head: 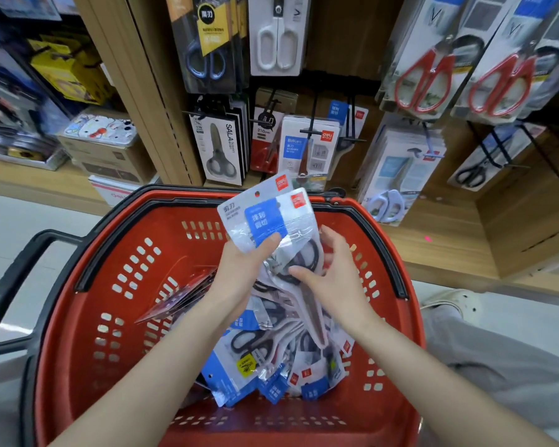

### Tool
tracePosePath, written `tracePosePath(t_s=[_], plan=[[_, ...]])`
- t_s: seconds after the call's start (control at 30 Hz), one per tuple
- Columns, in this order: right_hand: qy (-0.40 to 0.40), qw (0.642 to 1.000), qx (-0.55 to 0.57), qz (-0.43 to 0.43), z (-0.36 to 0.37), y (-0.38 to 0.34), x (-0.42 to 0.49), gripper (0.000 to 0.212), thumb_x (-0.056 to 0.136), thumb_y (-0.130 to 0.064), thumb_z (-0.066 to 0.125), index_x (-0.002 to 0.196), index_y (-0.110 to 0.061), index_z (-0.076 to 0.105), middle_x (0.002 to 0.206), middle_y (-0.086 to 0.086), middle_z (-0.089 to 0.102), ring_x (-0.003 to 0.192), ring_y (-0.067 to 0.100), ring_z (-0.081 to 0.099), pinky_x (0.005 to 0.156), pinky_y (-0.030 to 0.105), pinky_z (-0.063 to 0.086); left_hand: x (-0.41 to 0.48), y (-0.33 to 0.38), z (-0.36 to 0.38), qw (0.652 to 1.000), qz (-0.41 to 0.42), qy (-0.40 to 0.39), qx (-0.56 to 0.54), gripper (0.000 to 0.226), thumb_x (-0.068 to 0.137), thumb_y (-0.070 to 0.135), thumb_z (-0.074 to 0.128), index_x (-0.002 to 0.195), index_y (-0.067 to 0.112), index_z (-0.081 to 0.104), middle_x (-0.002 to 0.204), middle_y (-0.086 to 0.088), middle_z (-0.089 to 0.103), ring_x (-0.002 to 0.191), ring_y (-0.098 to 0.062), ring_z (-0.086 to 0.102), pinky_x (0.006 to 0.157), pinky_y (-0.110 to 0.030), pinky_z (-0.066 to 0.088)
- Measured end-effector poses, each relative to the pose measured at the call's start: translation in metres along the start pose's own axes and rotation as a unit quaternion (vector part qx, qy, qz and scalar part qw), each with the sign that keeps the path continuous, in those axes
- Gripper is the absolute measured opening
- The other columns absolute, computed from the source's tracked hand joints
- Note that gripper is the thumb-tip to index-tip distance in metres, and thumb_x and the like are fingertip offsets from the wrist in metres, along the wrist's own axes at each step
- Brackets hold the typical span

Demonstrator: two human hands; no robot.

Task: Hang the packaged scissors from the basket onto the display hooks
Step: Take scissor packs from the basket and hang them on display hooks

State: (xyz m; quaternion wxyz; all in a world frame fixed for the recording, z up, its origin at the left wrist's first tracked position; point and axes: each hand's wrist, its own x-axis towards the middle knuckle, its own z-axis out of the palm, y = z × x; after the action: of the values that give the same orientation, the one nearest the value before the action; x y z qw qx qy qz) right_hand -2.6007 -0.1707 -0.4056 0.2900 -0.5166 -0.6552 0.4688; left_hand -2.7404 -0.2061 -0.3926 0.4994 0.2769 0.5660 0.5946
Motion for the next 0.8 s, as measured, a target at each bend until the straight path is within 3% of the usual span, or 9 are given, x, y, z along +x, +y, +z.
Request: tracePosePath(t_s=[0.07, 0.17, 0.37, 0.47, 0.53, 0.63, 0.73, 0.8], plan=[[0.014, 0.999, 0.03, 0.025, -0.007, -0.002, 0.002, 0.064, 0.073, -0.015, 0.08, 0.126, -0.022, 0.044, 0.123, -0.009, 0.053, 0.104, 0.005, 0.057, 0.089, 0.021, 0.049, 0.0, 0.005, 0.001, 1.0, 0.023, 0.002, 0.016, 0.022, 0.088, 0.006, 0.063, 0.1, 0.025, 0.067, 0.104, 0.003, 0.073, 0.1, -0.016, 0.068, 0.093, -0.041, 0.051], [-0.002, 0.999, 0.049, 0.019, -0.017, -0.004, 0.001, 0.04, 0.075, -0.011, 0.078, 0.102, -0.025, 0.051, 0.103, -0.011, 0.061, 0.088, 0.003, 0.062, 0.078, 0.019, 0.051, -0.003, 0.009, 0.004, 0.998, 0.051, -0.011, 0.032, 0.022, 0.087, 0.007, 0.065, 0.097, 0.026, 0.067, 0.099, 0.007, 0.074, 0.096, -0.012, 0.069, 0.085, -0.032, 0.053], [0.013, 0.997, 0.077, -0.021, -0.028, -0.012, 0.002, 0.023, 0.086, -0.021, 0.067, 0.108, -0.024, 0.061, 0.101, -0.013, 0.069, 0.09, -0.004, 0.064, 0.074, 0.011, 0.049, -0.007, 0.005, 0.018, 0.991, 0.072, -0.041, 0.108, 0.02, 0.087, 0.011, 0.065, 0.101, 0.026, 0.068, 0.092, 0.013, 0.074, 0.09, -0.003, 0.069, 0.073, -0.014, 0.052], [0.035, 0.995, 0.077, -0.049, -0.036, -0.021, 0.009, 0.014, 0.091, -0.019, 0.061, 0.099, -0.03, 0.064, 0.086, -0.017, 0.07, 0.079, -0.004, 0.064, 0.069, 0.013, 0.047, -0.005, 0.005, 0.023, 0.989, 0.07, -0.043, 0.123, 0.019, 0.096, 0.023, 0.052, 0.105, 0.031, 0.066, 0.096, 0.015, 0.073, 0.093, -0.002, 0.067, 0.078, -0.016, 0.052], [0.07, 0.991, 0.1, -0.062, -0.049, -0.033, 0.019, 0.014, 0.092, -0.016, 0.059, 0.093, -0.029, 0.062, 0.075, -0.018, 0.067, 0.071, -0.004, 0.062, 0.066, 0.015, 0.045, 0.001, 0.006, 0.021, 0.991, 0.056, -0.036, 0.117, 0.025, 0.098, 0.029, 0.044, 0.107, 0.024, 0.067, 0.096, 0.003, 0.074, 0.094, -0.014, 0.069, 0.081, -0.029, 0.056], [0.143, 0.973, 0.141, -0.109, -0.085, -0.058, 0.037, 0.022, 0.092, -0.01, 0.058, 0.097, -0.03, 0.057, 0.101, -0.009, 0.068, 0.096, 0.008, 0.066, 0.083, 0.03, 0.052, 0.012, 0.01, 0.013, 0.99, 0.056, -0.026, 0.127, 0.029, 0.097, 0.035, 0.044, 0.1, 0.021, 0.069, 0.092, -0.012, 0.073, 0.091, -0.032, 0.069, 0.084, -0.047, 0.055], [0.212, 0.949, 0.135, -0.191, -0.122, -0.082, 0.058, 0.024, 0.092, -0.007, 0.057, 0.101, -0.029, 0.054, 0.108, -0.005, 0.066, 0.104, 0.012, 0.064, 0.089, 0.032, 0.052, 0.025, 0.019, 0.009, 0.985, 0.081, -0.012, 0.15, 0.023, 0.096, 0.031, 0.046, 0.091, 0.026, 0.068, 0.081, 0.009, 0.075, 0.083, -0.013, 0.071, 0.075, -0.028, 0.057], [0.243, 0.934, 0.113, -0.238, -0.139, -0.092, 0.07, 0.022, 0.092, -0.008, 0.056, 0.103, -0.026, 0.053, 0.107, -0.005, 0.064, 0.104, 0.009, 0.063, 0.087, 0.025, 0.05, 0.035, 0.024, 0.008, 0.985, 0.086, -0.002, 0.151, 0.023, 0.096, 0.028, 0.047, 0.09, 0.021, 0.069, 0.081, 0.007, 0.075, 0.082, -0.011, 0.071, 0.074, -0.028, 0.056]])
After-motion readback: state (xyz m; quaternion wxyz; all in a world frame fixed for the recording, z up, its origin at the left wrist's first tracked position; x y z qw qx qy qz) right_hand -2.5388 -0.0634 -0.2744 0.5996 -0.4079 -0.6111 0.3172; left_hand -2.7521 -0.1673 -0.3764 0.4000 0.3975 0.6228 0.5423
